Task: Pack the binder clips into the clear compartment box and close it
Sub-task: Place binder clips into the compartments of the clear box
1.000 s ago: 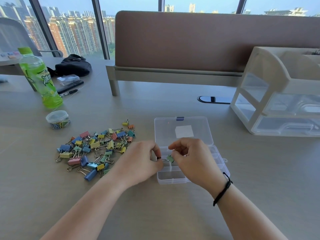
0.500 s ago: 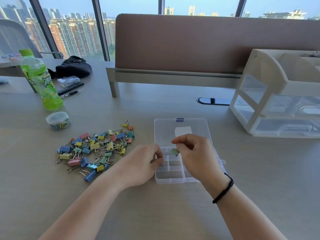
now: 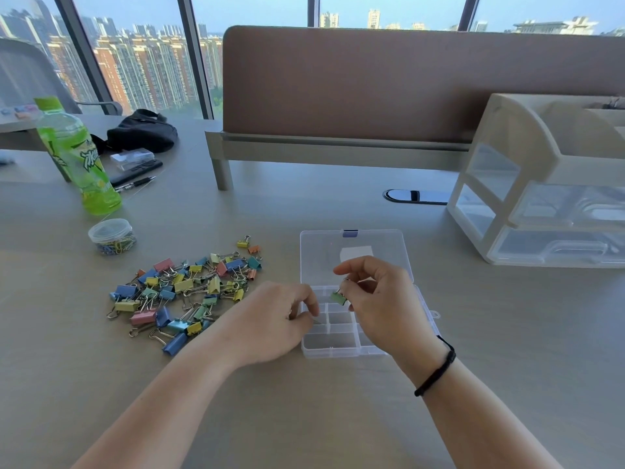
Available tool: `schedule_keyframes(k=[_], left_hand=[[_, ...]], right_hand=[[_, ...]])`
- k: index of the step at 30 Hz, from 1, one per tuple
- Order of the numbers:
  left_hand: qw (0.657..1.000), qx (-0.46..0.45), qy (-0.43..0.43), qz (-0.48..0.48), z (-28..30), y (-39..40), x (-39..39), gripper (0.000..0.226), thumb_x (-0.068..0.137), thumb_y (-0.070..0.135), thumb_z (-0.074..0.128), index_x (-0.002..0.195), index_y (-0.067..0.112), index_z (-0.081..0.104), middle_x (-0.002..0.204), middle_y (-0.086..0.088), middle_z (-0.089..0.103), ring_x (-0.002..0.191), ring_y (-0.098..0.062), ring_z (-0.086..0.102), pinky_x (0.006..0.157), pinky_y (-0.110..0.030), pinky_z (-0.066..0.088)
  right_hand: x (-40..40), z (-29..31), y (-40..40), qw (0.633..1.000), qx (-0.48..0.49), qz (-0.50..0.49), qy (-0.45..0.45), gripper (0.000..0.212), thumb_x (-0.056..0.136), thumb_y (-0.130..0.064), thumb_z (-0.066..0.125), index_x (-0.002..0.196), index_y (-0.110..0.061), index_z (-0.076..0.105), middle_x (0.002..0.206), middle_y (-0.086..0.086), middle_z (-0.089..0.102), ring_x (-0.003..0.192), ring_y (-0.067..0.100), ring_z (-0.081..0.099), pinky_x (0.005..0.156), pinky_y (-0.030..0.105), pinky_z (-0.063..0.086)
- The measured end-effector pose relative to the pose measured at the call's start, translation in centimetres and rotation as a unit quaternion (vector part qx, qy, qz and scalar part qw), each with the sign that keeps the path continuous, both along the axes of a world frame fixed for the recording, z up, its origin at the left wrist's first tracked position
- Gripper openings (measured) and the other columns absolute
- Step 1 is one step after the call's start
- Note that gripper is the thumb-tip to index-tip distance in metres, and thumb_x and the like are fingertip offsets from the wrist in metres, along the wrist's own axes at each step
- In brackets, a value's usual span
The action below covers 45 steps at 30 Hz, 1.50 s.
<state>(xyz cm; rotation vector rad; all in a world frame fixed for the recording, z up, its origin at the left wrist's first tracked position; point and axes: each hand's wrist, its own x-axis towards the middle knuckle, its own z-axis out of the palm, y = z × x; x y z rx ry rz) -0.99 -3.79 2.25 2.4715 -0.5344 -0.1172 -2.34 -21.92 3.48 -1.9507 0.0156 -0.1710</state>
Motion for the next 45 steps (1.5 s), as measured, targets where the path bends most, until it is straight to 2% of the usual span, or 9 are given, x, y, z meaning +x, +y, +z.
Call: schedule_keyframes(k=[3,8,11,15,25,34,37,41,45], left_hand=[[1.000,0.018,0.002,-0.001,0.2,0.0,-0.2,0.011,0.090,0.030,0.058,0.093,0.031,0.069,0.063,0.009,0.057,0.056,-0.006,0.053,0.060,-0.028,0.049],[0.998,0.052,0.030,-0.027,0.3,-0.2,-0.4,0.013,0.086,0.036,0.061,0.098,0.035,0.065,0.062,0.013,0.058,0.056,-0.003,0.056,0.053,-0.018,0.040],[0.997,0.062,0.035,-0.031,0.3,-0.2,-0.4,0.015,0.084,0.035,0.062,0.099,0.035,0.062,0.065,0.011,0.060,0.059,-0.004,0.059,0.054,-0.019,0.042],[0.997,0.064,0.036,-0.035,0.3,-0.1,-0.4,0.013,0.086,0.032,0.060,0.098,0.035,0.062,0.064,0.010,0.058,0.059,-0.005,0.058,0.054,-0.019,0.041],[0.994,0.099,-0.022,-0.026,0.6,0.1,-0.8,0.015,0.086,0.044,0.062,0.098,0.036,0.061,0.070,0.009,0.058,0.062,-0.007,0.057,0.054,-0.021,0.044],[0.994,0.104,0.011,-0.040,0.6,0.0,-0.7,0.011,0.090,0.043,0.058,0.096,0.034,0.057,0.076,0.005,0.060,0.066,-0.010,0.058,0.062,-0.029,0.049],[0.995,0.083,0.023,-0.045,0.7,0.3,-0.6,0.010,0.093,0.042,0.058,0.096,0.032,0.060,0.073,0.007,0.056,0.063,-0.007,0.053,0.058,-0.025,0.043],[0.997,0.039,0.045,-0.046,0.5,0.7,-0.4,0.008,0.097,0.032,0.055,0.094,0.032,0.062,0.072,0.009,0.058,0.063,-0.006,0.052,0.058,-0.021,0.038],[0.998,0.034,0.036,-0.042,0.2,0.8,-0.3,0.012,0.100,0.030,0.052,0.095,0.032,0.062,0.076,0.010,0.063,0.070,-0.006,0.058,0.061,-0.020,0.045]], right_hand=[[0.0,0.0,-0.1,1.000,0.002,0.005,-0.001,0.024,0.091,-0.007,0.061,0.087,-0.029,0.070,0.077,-0.003,0.066,0.066,0.016,0.065,0.050,0.019,0.051],[0.0,-0.1,-0.1,1.000,-0.004,0.019,0.001,0.022,0.092,-0.008,0.061,0.089,-0.028,0.071,0.076,-0.003,0.066,0.062,0.016,0.063,0.051,0.021,0.051],[0.0,-0.2,-0.1,1.000,-0.009,0.025,0.004,0.022,0.091,-0.008,0.062,0.089,-0.029,0.070,0.078,-0.001,0.067,0.063,0.019,0.063,0.052,0.022,0.052],[0.0,-0.4,-0.1,0.999,-0.013,0.041,0.007,0.022,0.089,-0.008,0.064,0.089,-0.030,0.069,0.080,-0.005,0.066,0.057,0.005,0.058,0.051,0.019,0.051],[0.1,-1.2,0.1,0.994,-0.076,0.072,-0.002,0.023,0.086,-0.008,0.063,0.093,-0.028,0.070,0.080,-0.008,0.067,0.060,0.002,0.058,0.056,0.015,0.044],[0.0,-1.4,0.1,0.993,-0.086,0.081,-0.005,0.025,0.088,-0.007,0.061,0.095,-0.029,0.069,0.081,-0.009,0.066,0.067,0.004,0.061,0.065,0.021,0.052],[0.0,-1.3,0.1,0.992,-0.090,0.083,-0.004,0.025,0.088,-0.008,0.061,0.096,-0.030,0.068,0.083,-0.009,0.067,0.071,0.006,0.063,0.068,0.025,0.056],[-0.1,-1.3,0.1,0.993,-0.082,0.083,0.001,0.025,0.089,-0.007,0.060,0.095,-0.030,0.069,0.083,-0.008,0.067,0.065,0.003,0.061,0.057,0.017,0.048],[-0.3,-0.9,0.0,0.996,-0.037,0.076,0.016,0.026,0.092,-0.005,0.056,0.092,-0.026,0.071,0.078,0.001,0.067,0.037,0.002,0.045,0.040,0.013,0.033]])
